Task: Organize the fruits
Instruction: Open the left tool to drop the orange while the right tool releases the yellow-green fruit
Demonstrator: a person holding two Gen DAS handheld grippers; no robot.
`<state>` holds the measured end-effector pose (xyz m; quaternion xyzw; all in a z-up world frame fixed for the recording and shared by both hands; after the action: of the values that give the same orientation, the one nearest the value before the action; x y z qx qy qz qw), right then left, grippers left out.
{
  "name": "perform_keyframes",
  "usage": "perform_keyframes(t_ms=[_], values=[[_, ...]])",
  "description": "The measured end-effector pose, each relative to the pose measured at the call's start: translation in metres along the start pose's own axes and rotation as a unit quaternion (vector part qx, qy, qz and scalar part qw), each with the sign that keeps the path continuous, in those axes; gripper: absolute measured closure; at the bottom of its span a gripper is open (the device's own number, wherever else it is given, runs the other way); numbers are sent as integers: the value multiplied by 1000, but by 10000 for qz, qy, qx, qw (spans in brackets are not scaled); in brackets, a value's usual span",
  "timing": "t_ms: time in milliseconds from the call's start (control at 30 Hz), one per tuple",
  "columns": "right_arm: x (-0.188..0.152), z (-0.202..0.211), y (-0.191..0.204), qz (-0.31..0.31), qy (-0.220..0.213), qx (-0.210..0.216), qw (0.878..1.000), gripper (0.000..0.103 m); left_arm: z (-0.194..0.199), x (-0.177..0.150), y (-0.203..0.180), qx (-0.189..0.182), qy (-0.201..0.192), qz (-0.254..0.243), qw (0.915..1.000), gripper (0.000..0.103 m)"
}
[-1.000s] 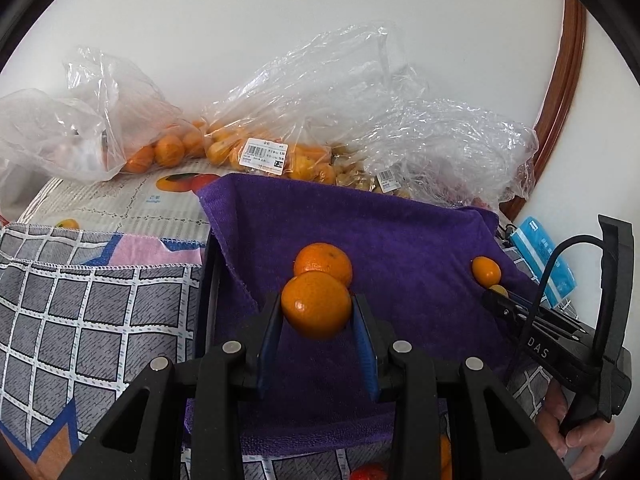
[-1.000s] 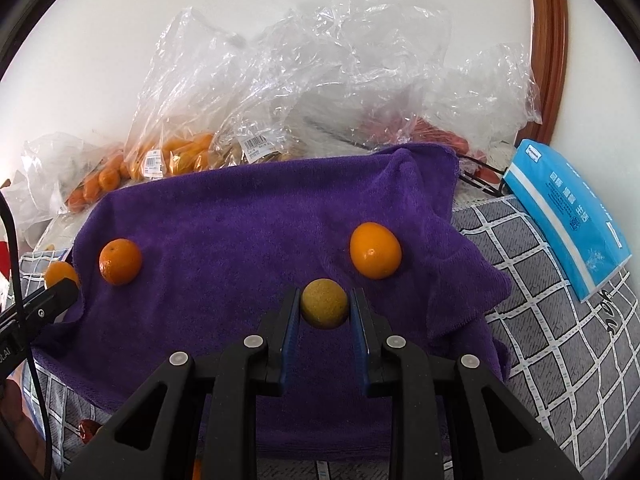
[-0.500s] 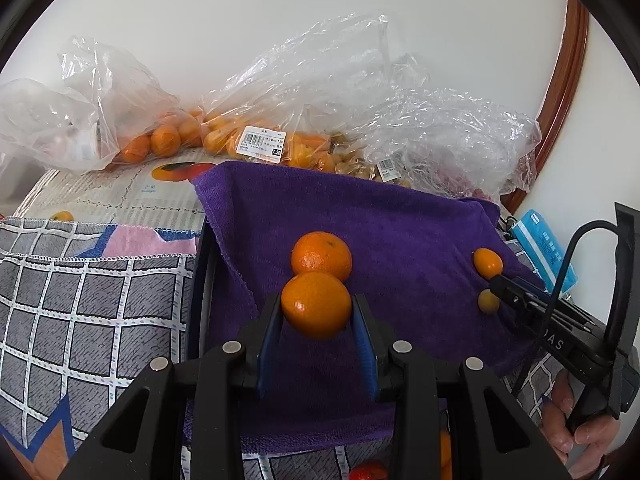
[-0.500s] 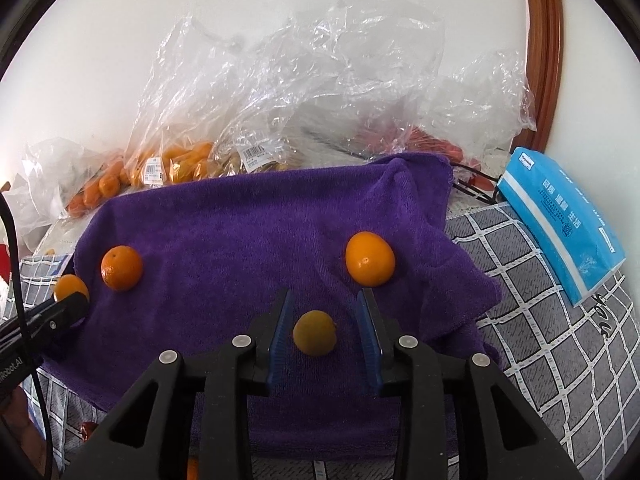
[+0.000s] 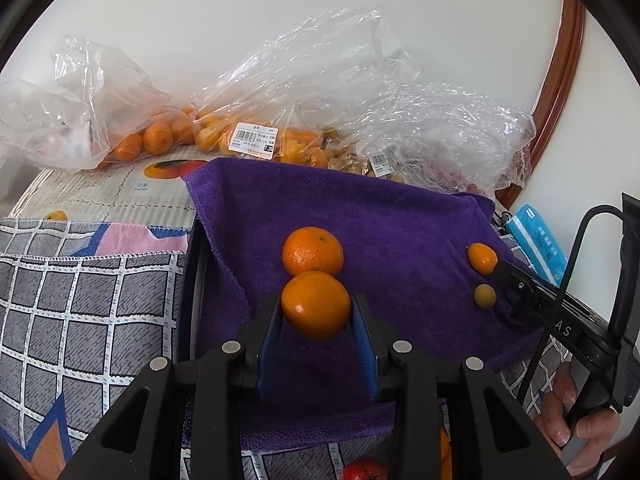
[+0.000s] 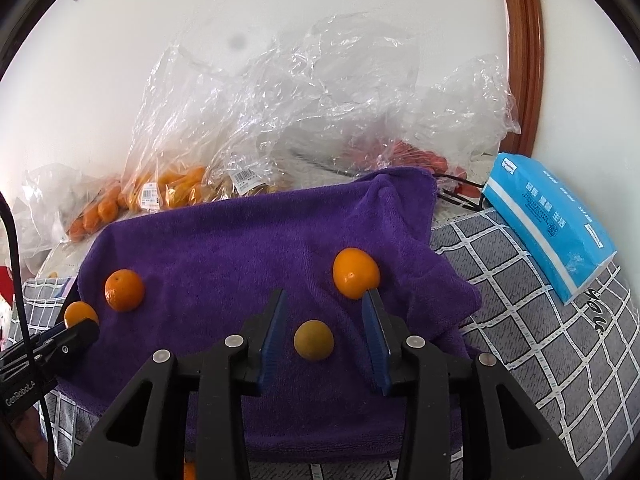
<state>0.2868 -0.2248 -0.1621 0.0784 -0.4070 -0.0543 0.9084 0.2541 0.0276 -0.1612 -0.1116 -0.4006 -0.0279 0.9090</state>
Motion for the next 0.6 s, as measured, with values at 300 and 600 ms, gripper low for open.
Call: perform_keyframes(t_ms=[300, 600], values=[[-1, 3, 0, -7, -97, -110, 9999, 64, 13, 3, -5, -145, -251, -51, 9996, 61], [2, 13, -2, -136, -283, -201, 9993, 64, 26, 6, -8, -160, -464, -60, 9988, 59]])
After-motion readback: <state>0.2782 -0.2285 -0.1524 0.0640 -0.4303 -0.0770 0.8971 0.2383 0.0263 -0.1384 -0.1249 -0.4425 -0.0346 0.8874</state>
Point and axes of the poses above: each gripper's, at about its wrist camera, not at the fingertips, and z roughly against the way its jaws point, y to its left, x to its top, the point moved 1 cm from there along -z, roughly the way its jaws point, and after that the axes turned 6 degrees about -z, right-handed, at the moved point
